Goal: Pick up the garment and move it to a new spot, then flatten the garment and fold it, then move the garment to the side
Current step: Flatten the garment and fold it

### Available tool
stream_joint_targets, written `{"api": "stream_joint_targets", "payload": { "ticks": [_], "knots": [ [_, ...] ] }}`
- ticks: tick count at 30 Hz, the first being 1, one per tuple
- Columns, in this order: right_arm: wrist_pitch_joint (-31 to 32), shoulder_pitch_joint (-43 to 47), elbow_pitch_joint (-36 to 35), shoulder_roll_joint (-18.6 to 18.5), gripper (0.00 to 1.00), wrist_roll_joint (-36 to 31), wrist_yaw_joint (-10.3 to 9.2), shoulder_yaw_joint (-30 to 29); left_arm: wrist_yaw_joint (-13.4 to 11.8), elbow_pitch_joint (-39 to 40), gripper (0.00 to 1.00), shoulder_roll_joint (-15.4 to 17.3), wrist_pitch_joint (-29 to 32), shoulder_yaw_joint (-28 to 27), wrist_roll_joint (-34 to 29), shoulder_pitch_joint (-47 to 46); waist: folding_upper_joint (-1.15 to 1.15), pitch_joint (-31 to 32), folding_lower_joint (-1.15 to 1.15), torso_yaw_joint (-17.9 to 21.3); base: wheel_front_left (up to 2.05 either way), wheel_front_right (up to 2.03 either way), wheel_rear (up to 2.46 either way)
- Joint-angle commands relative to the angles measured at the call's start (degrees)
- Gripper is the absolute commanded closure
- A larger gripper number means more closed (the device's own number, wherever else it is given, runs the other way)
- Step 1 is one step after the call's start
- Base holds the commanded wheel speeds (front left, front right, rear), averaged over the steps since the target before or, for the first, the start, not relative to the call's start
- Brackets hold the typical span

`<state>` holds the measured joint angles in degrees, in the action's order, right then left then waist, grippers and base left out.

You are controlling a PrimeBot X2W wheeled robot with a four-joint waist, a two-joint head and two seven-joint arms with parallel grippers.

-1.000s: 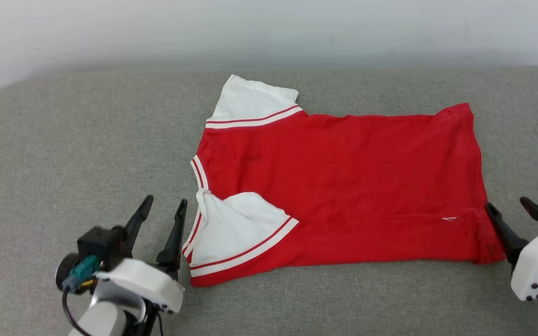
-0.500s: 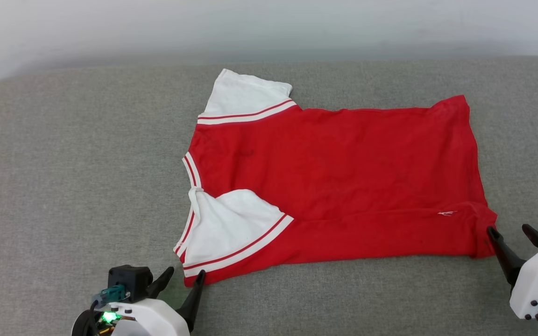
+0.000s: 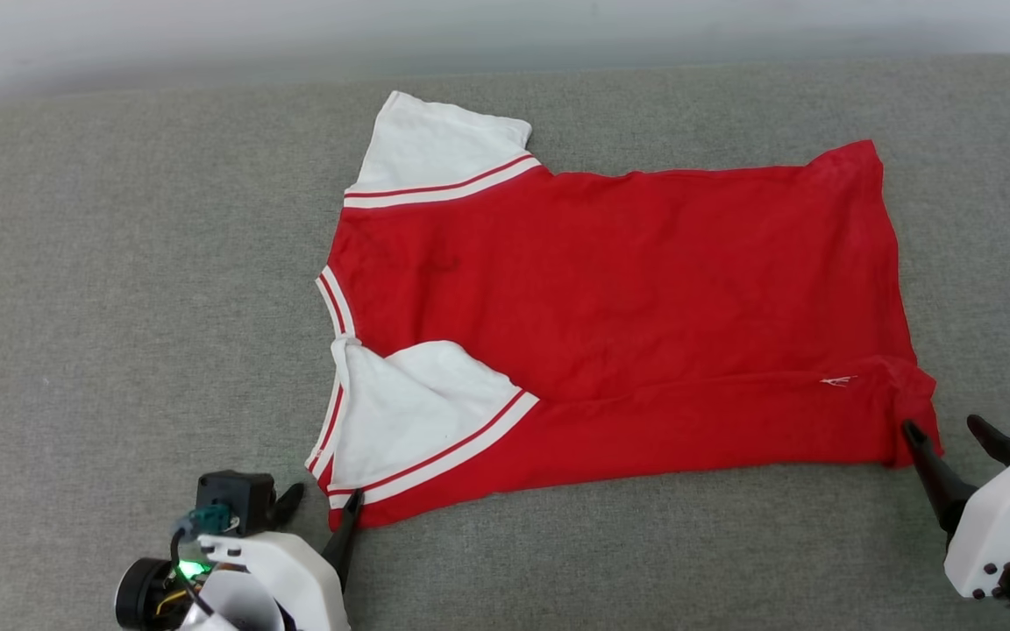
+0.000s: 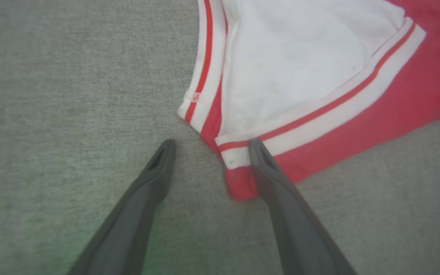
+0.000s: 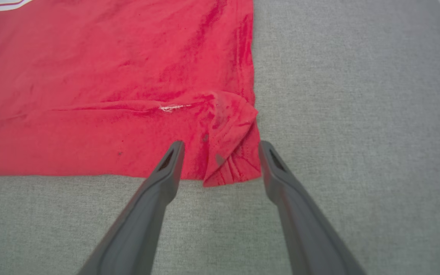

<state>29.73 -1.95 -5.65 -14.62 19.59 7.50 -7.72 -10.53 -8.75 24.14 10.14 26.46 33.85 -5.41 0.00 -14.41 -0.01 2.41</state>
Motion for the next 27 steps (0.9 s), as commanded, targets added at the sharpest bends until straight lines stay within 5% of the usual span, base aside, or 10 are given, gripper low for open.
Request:
{"api": "stream_joint_targets", "payload": {
  "ticks": [1,2,5,16,27],
  "knots": [
    [-0.48,-0.11,0.13,-0.16,0.00,0.18,-0.03,0.08,0.38,-3.69,0.62,-0.13,3.81,1.77,0.95,1.95,0.00,-0.17,0.01,-0.04,0.00,0.00,0.00],
    [-0.52,-0.11,0.24,-0.29,0.00,0.20,-0.03,0.05,0.98,-4.38,1.00,-0.08,5.22,2.64,1.16,2.42,0.00,-0.22,0.01,-0.10,0.00,0.00,0.00],
    [-0.93,-0.40,0.62,-0.98,0.00,0.01,-0.03,0.13,2.89,-4.98,1.00,-0.14,6.66,4.47,1.72,2.89,0.00,0.05,0.01,-0.44,0.00,0.00,0.00],
    [0.43,-1.68,5.34,-3.41,0.00,-1.87,-0.03,0.53,4.19,2.85,1.00,-1.18,-5.46,0.90,0.70,-0.79,0.00,2.92,0.01,-3.22,0.00,0.00,0.00],
    [3.56,-5.48,15.71,-2.60,0.00,-5.12,-0.03,-0.61,3.87,11.98,1.00,-0.12,-6.01,1.39,-0.68,-1.97,0.00,0.86,0.01,-5.38,0.00,0.00,0.00]
  ]
}}
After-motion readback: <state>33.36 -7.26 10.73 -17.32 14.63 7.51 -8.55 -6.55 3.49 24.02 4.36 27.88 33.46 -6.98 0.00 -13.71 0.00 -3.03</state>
